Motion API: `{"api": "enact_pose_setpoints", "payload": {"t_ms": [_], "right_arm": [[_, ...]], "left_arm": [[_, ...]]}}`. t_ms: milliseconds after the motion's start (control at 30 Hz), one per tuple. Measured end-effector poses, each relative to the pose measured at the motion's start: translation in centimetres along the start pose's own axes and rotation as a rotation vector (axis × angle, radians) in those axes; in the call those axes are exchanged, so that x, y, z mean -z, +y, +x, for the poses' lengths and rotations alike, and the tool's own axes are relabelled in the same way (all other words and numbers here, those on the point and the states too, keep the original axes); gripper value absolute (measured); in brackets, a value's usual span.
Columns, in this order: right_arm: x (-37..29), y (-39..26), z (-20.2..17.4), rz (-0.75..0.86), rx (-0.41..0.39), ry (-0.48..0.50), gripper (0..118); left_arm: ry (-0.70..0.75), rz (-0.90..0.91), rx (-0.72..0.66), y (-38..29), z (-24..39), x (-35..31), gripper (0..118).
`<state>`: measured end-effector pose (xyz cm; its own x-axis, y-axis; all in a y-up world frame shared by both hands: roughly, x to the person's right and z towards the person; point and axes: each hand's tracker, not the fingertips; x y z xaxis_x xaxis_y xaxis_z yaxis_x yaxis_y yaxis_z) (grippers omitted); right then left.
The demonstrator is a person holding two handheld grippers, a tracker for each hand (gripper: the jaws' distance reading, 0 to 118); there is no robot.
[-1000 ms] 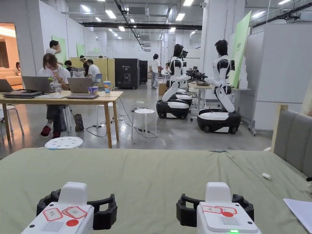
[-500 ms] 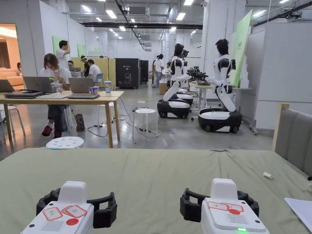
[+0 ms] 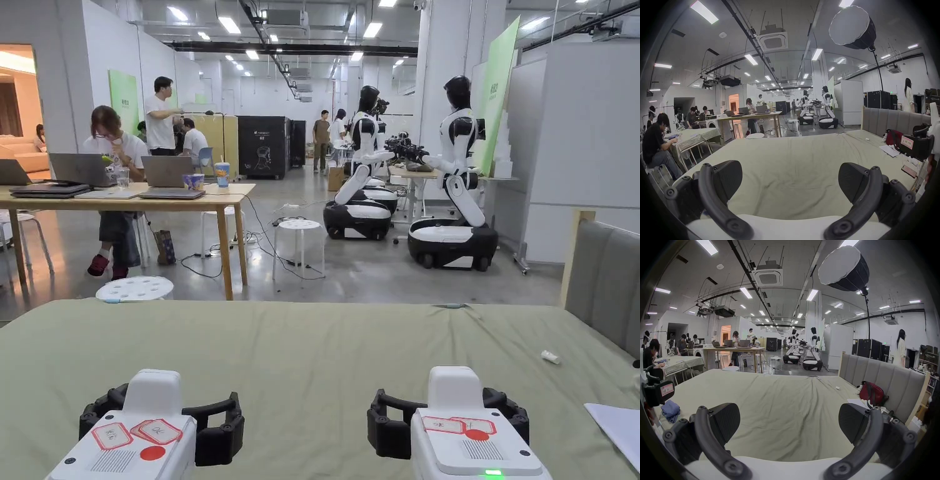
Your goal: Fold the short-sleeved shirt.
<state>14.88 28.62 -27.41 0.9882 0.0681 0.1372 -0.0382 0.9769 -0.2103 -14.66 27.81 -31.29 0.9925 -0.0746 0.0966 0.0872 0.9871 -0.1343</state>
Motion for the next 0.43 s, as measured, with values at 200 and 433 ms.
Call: {"api": "enact_pose_setpoints", "payload": {"t_ms": [200, 433], "right_arm": [[0.36, 0.22, 0.5, -0.031, 0.037, 0.047, 118], [0.42, -0.3, 0.22, -0.006, 0.036, 0.021, 118]], "left_arm": [[0.001, -0.008, 0.0, -0.1, 0.14, -0.31, 118], [0.001, -0.011, 0.0, -0.03, 0.17, -0.33, 118]]}}
